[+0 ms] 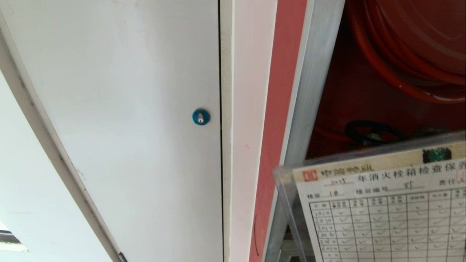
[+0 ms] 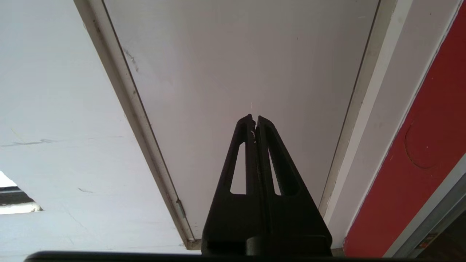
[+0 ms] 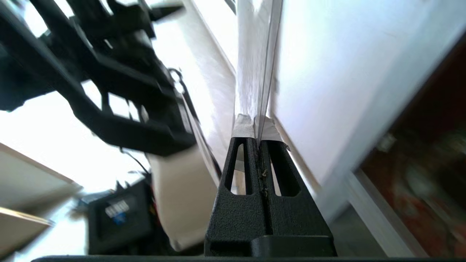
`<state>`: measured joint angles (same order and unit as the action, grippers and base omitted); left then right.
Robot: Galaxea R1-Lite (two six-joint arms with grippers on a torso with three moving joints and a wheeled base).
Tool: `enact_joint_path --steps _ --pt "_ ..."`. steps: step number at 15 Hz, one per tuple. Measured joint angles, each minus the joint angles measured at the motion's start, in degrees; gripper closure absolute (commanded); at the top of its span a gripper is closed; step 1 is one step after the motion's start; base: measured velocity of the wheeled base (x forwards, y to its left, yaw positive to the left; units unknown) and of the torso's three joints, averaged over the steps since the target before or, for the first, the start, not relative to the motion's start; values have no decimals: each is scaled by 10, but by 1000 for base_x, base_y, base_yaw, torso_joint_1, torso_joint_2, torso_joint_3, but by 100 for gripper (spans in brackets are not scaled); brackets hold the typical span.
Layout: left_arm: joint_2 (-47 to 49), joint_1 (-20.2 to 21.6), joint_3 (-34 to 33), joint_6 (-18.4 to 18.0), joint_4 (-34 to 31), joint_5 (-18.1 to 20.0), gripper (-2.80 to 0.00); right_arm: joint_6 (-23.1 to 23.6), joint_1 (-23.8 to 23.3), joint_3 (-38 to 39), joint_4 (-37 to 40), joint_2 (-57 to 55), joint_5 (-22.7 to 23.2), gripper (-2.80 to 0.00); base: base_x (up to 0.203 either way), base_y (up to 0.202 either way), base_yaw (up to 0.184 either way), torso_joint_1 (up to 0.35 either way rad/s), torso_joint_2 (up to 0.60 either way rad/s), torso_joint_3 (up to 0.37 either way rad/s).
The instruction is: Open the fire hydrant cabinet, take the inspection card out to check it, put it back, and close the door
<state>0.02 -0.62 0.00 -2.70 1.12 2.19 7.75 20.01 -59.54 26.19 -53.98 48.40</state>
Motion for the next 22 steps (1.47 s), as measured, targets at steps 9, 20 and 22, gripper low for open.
enact_joint_path --steps 9,20,22 --pt "0 0 0 0 0 0 0 -155 98 -15 -237 -127 -26 0 0 0 0 0 0 0" --pt "0 0 0 0 0 0 0 -268 132 -5 -369 -167 -25 0 0 0 0 0 0 0" --pt "0 0 0 0 0 0 0 -268 132 2 -371 -167 -25 0 0 0 0 0 0 0"
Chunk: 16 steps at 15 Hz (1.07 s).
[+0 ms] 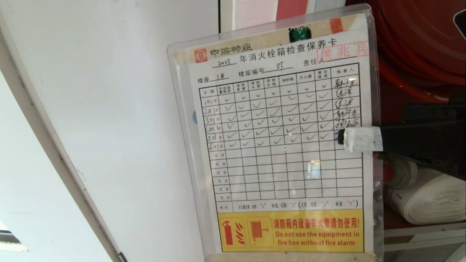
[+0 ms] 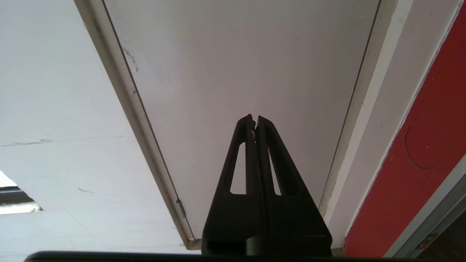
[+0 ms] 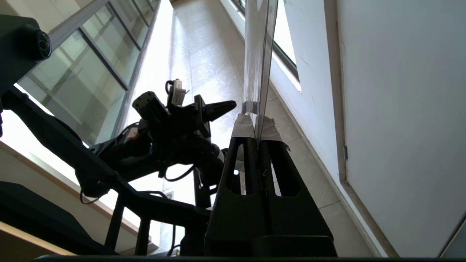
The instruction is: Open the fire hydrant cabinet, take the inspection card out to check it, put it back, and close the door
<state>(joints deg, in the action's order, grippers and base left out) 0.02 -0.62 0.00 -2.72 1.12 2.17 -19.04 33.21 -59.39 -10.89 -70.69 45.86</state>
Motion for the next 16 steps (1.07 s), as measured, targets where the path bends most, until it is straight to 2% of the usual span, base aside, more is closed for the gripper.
enact_joint_path --steps 16 --pt "0 0 0 0 0 0 0 -2 1 31 -5 47 2 0 0 0 0 0 0 0"
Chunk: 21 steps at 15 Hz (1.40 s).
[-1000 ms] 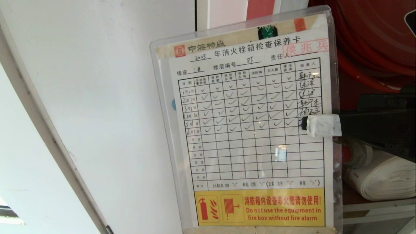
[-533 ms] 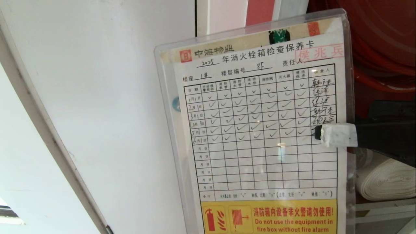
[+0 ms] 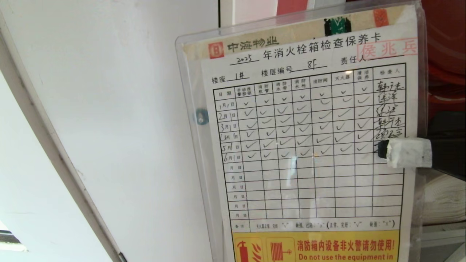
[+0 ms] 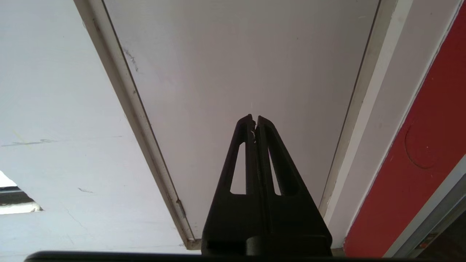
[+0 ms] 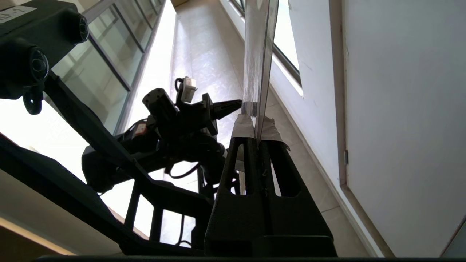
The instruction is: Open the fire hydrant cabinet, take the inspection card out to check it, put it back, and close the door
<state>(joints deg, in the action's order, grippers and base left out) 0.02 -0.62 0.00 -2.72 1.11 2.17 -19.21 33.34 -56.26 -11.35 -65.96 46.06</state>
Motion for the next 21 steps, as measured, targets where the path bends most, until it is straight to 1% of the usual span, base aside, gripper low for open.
enact_joint_path --steps 2,4,7,10,13,16,21 --pt "0 0 0 0 0 0 0 -11 0 -1 0 4 0 0 0 0 0 0 0 0" --pt "0 0 0 0 0 0 0 -28 0 -5 -18 9 -1 0 0 0 0 0 0 0" --pt "0 0 0 0 0 0 0 -32 -1 -8 -29 13 -1 0 0 0 0 0 0 0" --pt "0 0 0 0 0 0 0 -53 0 -27 -30 18 -2 0 0 0 0 0 0 0" --pt "0 0 0 0 0 0 0 -57 -1 -40 -29 21 -5 0 0 0 0 0 0 0" --pt "0 0 0 0 0 0 0 -56 -1 -43 -23 23 -18 0 0 0 0 0 0 0" --pt "0 0 0 0 0 0 0 -53 -2 -39 -2 27 -68 0 0 0 0 0 0 0"
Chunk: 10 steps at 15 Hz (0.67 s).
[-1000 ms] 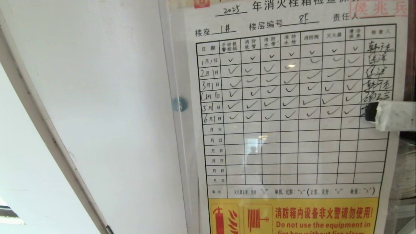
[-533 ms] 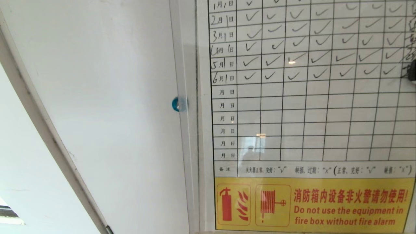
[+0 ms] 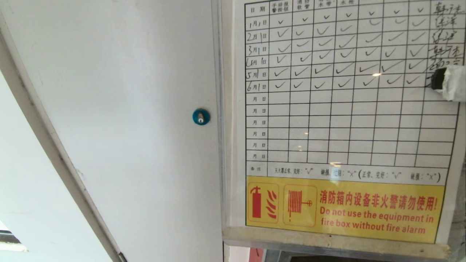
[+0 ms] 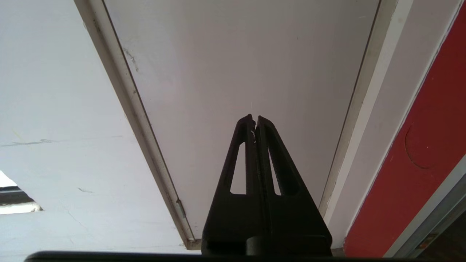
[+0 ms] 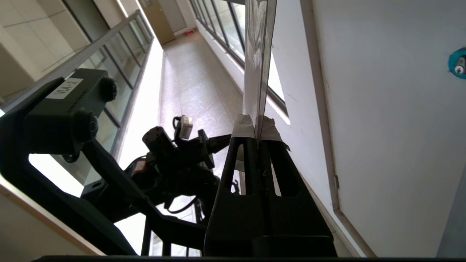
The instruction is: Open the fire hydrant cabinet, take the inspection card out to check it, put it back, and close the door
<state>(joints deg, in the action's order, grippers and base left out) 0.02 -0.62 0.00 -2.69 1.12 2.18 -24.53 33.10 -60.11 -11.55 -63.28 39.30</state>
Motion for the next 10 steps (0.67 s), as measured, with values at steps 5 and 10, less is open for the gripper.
enact_joint_path --steps 5,10 --pt "0 0 0 0 0 0 0 26 -3 -12 67 13 -36 0 0 0 0 0 0 0" --pt "0 0 0 0 0 0 0 101 -3 -13 158 40 -106 0 0 0 0 0 0 0"
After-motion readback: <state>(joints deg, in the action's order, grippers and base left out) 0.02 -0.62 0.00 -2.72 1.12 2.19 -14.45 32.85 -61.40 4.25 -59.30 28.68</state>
